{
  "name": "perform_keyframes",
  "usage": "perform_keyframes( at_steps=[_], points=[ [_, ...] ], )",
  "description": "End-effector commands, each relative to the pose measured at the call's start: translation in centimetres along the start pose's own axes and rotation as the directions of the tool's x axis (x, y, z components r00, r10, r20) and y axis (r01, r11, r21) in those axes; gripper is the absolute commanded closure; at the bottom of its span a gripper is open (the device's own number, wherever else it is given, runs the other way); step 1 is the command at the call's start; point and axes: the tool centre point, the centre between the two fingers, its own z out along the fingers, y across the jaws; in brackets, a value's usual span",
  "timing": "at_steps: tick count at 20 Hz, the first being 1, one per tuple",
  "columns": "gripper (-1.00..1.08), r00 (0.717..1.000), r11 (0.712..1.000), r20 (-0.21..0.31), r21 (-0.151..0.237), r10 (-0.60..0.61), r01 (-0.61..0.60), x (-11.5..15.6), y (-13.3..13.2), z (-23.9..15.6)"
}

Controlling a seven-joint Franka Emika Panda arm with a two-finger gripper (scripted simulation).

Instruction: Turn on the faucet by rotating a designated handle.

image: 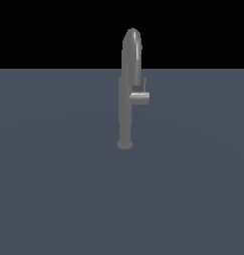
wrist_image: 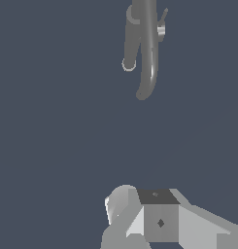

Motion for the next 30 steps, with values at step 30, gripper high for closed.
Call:
perform_keyframes(
  at_steps=[30],
  points=[
    [1.08, 0.927, 0.931, 0.303, 0.218, 0.22, -0.292, 10.2, -0.4, 0.1]
  ],
)
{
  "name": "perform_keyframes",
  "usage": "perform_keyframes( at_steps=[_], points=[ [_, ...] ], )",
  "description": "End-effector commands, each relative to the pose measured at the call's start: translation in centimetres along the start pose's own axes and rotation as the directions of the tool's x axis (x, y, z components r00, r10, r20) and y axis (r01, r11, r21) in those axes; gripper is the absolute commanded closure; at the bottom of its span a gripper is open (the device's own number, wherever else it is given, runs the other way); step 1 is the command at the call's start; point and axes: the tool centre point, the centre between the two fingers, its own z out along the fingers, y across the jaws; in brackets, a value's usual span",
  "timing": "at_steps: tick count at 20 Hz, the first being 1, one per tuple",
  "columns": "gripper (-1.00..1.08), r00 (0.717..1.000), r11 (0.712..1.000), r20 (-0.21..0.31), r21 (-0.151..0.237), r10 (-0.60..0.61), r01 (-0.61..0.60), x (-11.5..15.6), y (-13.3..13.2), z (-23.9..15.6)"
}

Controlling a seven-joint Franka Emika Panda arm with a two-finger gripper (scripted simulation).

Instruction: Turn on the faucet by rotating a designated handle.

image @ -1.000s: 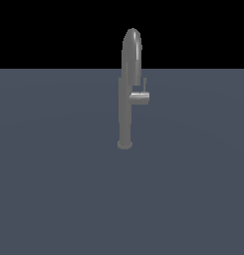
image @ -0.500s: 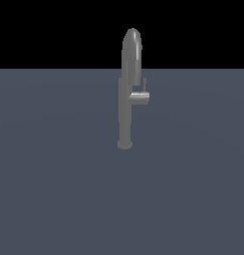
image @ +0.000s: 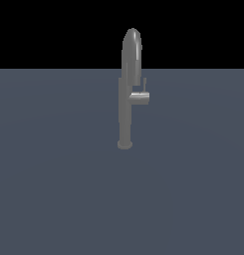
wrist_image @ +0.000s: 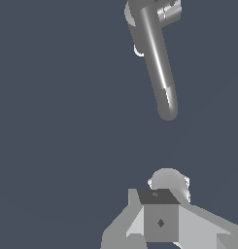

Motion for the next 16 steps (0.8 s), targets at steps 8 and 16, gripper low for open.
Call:
perform_keyframes(
  at_steps=[8, 16],
  points=[
    [1.08, 0.979, 0.98, 0.159, 0.131, 0.13, -0.151, 5.5, -0.5, -0.4],
    [1.08, 0.926, 0.929, 0.308, 0.224, 0.219, -0.295, 10.3, -0.3, 0.0]
  ],
)
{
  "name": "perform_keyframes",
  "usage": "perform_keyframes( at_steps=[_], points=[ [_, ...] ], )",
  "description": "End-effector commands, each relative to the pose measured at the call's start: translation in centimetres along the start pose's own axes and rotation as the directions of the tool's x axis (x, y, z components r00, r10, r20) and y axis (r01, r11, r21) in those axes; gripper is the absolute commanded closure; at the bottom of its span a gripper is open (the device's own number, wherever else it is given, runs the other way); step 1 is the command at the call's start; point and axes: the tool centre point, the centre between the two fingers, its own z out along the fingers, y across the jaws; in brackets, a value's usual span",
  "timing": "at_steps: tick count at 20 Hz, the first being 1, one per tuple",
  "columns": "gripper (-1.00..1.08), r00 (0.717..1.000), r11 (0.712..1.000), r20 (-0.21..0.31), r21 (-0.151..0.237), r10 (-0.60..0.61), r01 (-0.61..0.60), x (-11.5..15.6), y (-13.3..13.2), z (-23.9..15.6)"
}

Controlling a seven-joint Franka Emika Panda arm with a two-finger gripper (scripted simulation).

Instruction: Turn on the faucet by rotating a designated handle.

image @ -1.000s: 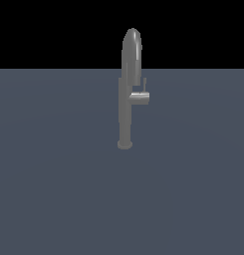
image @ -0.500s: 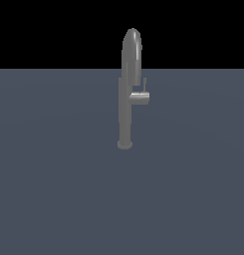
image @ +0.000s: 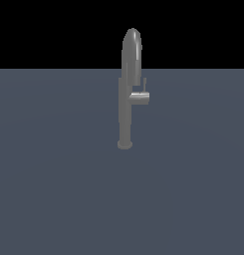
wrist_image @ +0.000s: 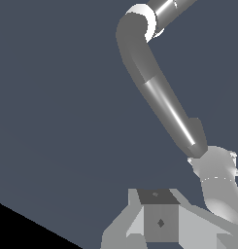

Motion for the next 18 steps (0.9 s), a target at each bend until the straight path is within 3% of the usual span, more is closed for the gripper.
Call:
perform_keyframes(
  at_steps=[1, 10, 18],
  points=[
    [1.08, 0.998, 0.998, 0.044, 0.041, 0.039, -0.041, 1.5, -0.2, -0.2],
    [1.08, 0.96, 0.961, 0.225, 0.177, 0.169, -0.211, 7.5, -0.4, -0.4],
    [1.08, 0.872, 0.877, 0.413, 0.275, 0.261, -0.393, 13.3, 0.2, 0.4]
  ],
)
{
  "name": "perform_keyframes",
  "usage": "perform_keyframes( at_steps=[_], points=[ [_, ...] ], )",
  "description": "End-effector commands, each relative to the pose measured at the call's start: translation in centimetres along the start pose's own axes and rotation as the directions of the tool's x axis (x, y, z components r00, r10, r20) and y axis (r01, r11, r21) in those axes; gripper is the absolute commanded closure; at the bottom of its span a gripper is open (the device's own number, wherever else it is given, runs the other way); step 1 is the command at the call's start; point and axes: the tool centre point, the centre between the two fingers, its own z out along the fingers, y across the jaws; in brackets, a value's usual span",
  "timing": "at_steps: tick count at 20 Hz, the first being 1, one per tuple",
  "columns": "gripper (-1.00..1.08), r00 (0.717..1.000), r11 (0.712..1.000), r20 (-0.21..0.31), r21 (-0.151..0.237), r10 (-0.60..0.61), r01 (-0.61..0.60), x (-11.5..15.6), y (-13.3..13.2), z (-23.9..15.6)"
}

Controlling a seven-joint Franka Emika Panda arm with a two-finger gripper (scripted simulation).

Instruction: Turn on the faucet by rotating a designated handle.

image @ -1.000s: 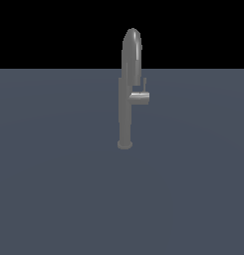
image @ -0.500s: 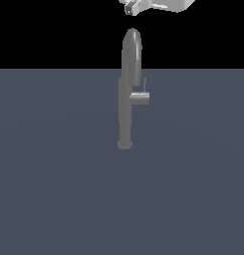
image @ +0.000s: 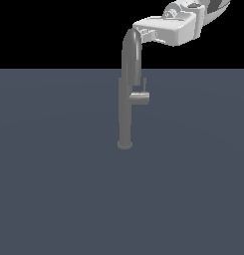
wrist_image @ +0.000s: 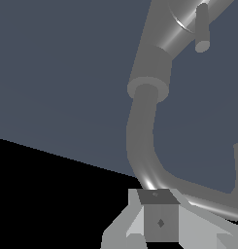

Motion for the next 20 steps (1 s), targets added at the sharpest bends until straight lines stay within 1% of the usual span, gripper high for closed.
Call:
perform_keyframes(
  at_steps=[1, 5, 10, 15, 20],
  points=[
    [1.08, 0.997, 0.997, 0.055, 0.05, 0.048, -0.05, 1.8, -0.3, -0.3],
    [1.08, 0.983, 0.983, 0.144, 0.122, 0.118, -0.136, 4.8, -0.5, -0.5],
    [1.08, 0.95, 0.951, 0.25, 0.195, 0.188, -0.239, 8.2, -0.4, -0.3],
    [1.08, 0.916, 0.917, 0.329, 0.241, 0.231, -0.318, 10.7, -0.2, 0.1],
    [1.08, 0.892, 0.894, 0.374, 0.263, 0.252, -0.363, 12.1, 0.0, 0.4]
  ],
)
